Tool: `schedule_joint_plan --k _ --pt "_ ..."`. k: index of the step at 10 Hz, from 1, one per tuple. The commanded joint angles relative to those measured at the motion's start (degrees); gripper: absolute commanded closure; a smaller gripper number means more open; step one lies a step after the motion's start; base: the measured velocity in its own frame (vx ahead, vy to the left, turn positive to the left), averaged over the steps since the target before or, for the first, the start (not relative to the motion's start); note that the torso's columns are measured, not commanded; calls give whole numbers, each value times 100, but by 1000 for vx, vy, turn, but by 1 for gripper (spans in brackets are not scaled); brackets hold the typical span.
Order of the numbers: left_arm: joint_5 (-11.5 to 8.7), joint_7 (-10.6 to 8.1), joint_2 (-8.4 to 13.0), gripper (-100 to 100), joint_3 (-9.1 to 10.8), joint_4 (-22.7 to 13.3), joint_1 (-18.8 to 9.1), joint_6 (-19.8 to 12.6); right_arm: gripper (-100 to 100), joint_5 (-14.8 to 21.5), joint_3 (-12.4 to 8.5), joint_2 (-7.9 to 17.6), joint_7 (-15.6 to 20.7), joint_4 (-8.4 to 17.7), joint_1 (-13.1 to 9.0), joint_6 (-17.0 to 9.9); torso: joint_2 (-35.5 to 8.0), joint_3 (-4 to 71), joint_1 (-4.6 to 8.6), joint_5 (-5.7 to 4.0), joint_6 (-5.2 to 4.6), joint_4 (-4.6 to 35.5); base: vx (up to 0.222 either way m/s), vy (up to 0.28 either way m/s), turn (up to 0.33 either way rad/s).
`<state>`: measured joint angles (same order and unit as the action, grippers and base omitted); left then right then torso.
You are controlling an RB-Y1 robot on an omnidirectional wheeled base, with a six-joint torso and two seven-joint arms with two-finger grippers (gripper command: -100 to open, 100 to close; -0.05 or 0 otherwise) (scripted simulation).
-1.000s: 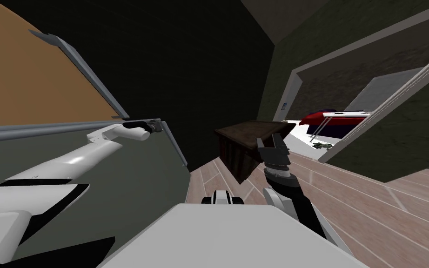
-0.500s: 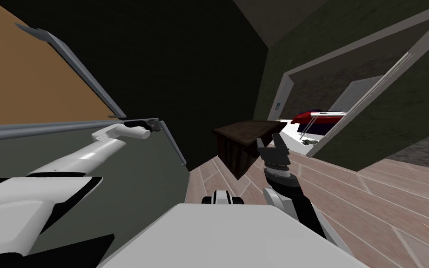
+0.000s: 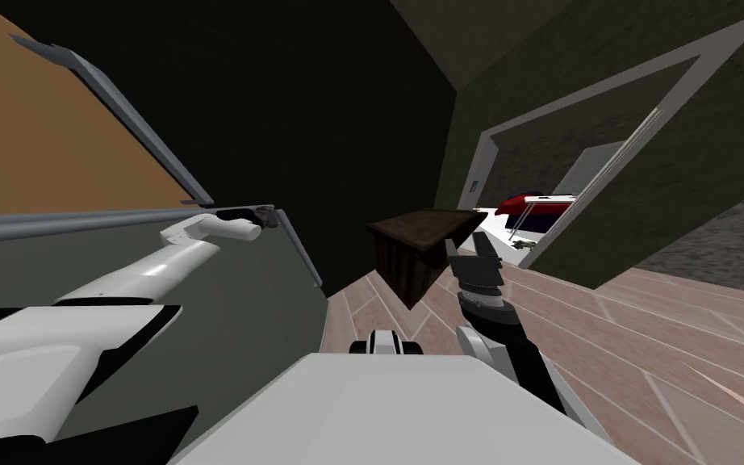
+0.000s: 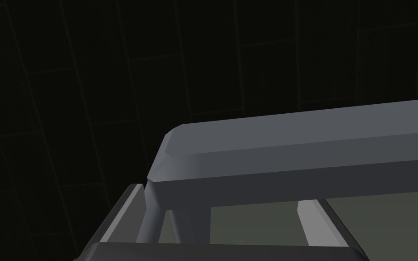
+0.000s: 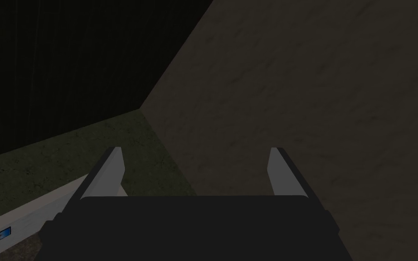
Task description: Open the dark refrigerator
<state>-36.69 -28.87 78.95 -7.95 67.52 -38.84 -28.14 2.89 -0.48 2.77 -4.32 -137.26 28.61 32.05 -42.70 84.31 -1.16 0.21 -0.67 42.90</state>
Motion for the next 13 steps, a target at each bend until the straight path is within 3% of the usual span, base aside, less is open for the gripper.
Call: schedule_joint_plan --k 1,3,7,8,9,10,13 --pt "-177 111 -1 100 -20 -83 -180 240 0 0 0 0 0 0 0 0 1 1 0 2 -4 -3 0 0 0" --pt "-223 106 82 100 -116 25 -29 59 0 0 0 0 0 0 0 0 3 -3 -7 11 0 -4 -25 -37 -27" --pt "-509 23 244 100 -368 676 -131 -13 0 0 2 -1 0 1 -3 -1 -21 -3 59 -14 66 -25 -133 -139 -114" --pt "-509 23 244 100 -368 676 -131 -13 0 0 1 -1 0 1 -3 -1 -9 -7 68 -8 81 -28 -91 -81 -39" --pt "-652 -18 325 100 -495 1002 -182 -49 0 0 1 -1 0 0 -2 0 7 1 61 -14 98 -23 -131 -99 -68" --pt "-652 -18 325 100 -495 1002 -182 -49 0 0 1 -1 0 0 -2 0 -10 -7 89 -20 73 -22 -111 -109 -79" --pt "-867 -80 446 100 -684 1490 -259 -103 0 0 1 -1 0 0 -2 0 -14 -14 123 -28 73 -25 -104 -127 -79"
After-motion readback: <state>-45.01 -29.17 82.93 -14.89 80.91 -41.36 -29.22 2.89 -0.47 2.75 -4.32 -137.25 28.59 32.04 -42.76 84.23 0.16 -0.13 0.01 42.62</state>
